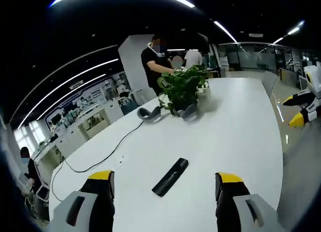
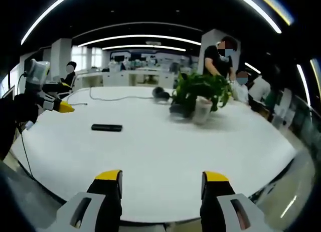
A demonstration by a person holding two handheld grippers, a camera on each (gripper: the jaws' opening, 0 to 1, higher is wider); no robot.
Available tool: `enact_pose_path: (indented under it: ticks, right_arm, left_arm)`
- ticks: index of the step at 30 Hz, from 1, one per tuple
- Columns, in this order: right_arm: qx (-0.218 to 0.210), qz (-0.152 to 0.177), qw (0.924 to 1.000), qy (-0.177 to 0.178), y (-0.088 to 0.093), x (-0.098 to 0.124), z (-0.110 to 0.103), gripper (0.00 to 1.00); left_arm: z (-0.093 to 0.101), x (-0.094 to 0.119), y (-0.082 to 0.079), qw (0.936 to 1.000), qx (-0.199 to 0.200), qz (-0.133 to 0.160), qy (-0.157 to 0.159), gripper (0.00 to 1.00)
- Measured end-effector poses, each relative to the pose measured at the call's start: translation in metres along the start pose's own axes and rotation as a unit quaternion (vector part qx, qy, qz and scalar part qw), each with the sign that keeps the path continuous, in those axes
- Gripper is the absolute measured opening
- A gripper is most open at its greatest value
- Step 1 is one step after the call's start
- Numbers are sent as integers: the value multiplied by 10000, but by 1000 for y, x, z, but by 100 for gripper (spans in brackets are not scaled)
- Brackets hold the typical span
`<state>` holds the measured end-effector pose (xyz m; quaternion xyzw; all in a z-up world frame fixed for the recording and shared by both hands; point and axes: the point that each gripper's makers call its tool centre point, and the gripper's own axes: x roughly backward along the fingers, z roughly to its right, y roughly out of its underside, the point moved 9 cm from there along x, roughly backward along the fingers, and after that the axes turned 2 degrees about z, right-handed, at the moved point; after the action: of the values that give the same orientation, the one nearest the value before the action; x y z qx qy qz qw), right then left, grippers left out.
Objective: Press the specified remote control buttons in sequence, fully releasing each button before pressing the next.
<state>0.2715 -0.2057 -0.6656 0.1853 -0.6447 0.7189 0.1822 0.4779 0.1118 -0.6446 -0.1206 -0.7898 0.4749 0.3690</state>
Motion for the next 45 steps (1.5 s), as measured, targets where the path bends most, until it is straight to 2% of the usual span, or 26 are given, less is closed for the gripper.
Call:
enact_pose_path:
  ticks: [7, 13, 16, 22, 27, 29, 33, 37, 39, 40, 45]
  right_arm:
    - [2, -30, 10000, -3, 0, -1, 0, 61]
    - [11, -56, 10000, -8, 1, -1, 1, 60]
    - [15, -71, 10000, -3, 1, -2, 1, 60]
    - [23, -104, 9999, -2, 1, -3, 1, 60]
    - [42, -143, 9999, -14, 2, -3, 0, 60]
    - [46, -157, 9999, -1, 2, -3, 1, 60]
    - [47, -174, 9998, 6, 3, -3, 1, 59]
    - [46, -176, 9998, -8, 3, -3, 0, 59]
    - [60, -206, 9998, -13, 3, -3, 0, 58]
    - [57, -196, 9998, -21, 3, -3, 0, 58]
    - [62, -197, 9998, -18, 3, -3, 0, 58]
  left_arm:
    - [-12, -31, 7, 9980, -169, -384, 469, 86]
    - [-16, -54, 14, 9953, -103, -597, 757, 82]
    - [-19, -68, 22, 9912, -242, -898, 942, 80]
    - [-25, -93, 35, 9835, -444, -1248, 1233, 78]
    - [-29, -113, 48, 9710, -696, -1686, 1549, 76]
    - [-30, -121, 52, 9662, -795, -1767, 1702, 75]
    - [-32, -132, 63, 9507, -986, -2133, 2024, 73]
    - [-31, -140, 69, 9398, -1108, -2313, 2259, 72]
    - [-30, -143, 71, 9346, -1328, -2321, 2347, 73]
    - [-30, -145, 73, 9298, -1391, -2408, 2412, 72]
    - [-30, -153, 82, 9168, -1455, -2650, 2608, 71]
